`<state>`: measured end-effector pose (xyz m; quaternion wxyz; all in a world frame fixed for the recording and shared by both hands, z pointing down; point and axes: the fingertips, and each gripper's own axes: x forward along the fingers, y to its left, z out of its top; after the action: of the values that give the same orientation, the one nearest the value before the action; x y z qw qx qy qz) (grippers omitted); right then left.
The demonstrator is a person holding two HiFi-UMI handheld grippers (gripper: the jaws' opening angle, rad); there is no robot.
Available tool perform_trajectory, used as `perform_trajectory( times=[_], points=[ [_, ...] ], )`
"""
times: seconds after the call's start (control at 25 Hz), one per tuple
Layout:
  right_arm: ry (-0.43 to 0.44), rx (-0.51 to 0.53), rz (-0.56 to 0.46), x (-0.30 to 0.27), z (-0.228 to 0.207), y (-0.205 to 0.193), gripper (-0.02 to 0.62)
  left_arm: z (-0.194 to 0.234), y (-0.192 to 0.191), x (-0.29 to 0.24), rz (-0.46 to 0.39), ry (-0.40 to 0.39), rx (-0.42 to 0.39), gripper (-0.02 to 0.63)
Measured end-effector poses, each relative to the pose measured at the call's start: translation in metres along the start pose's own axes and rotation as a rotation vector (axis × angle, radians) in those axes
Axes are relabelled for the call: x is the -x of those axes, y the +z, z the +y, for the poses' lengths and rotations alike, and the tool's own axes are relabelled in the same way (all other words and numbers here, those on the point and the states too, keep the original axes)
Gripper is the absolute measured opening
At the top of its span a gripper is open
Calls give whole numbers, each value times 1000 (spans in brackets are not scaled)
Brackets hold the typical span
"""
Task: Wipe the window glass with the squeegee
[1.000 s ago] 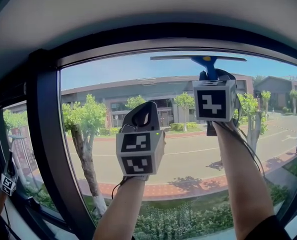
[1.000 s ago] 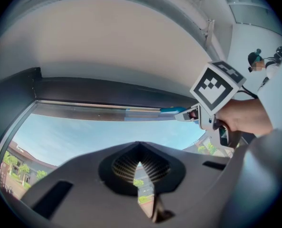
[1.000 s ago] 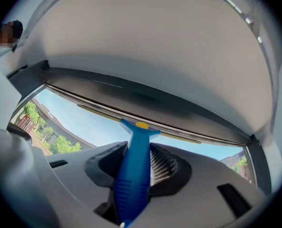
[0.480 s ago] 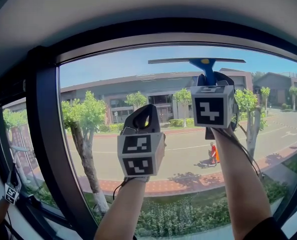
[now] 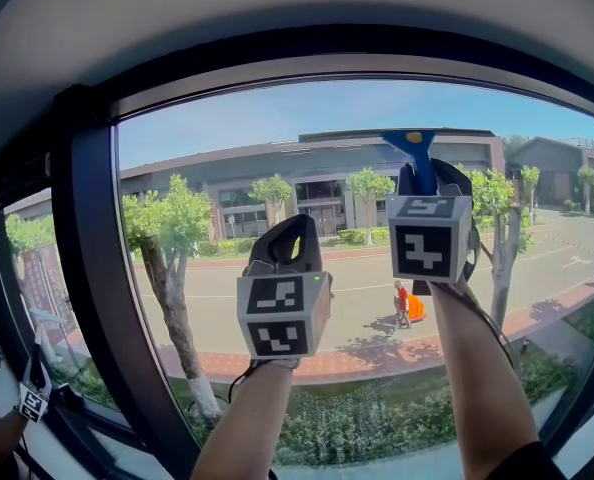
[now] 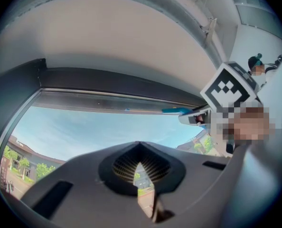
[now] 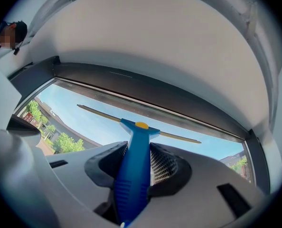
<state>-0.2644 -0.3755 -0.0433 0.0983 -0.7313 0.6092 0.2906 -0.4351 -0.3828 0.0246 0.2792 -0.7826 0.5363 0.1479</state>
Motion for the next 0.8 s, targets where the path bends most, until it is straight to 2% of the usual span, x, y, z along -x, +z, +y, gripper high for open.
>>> perform_trajectory(
  times=[0.8],
  points=[
    [43,31,77,46,30,-64,140,-12,-36,25,68,-21,35,0]
  ],
)
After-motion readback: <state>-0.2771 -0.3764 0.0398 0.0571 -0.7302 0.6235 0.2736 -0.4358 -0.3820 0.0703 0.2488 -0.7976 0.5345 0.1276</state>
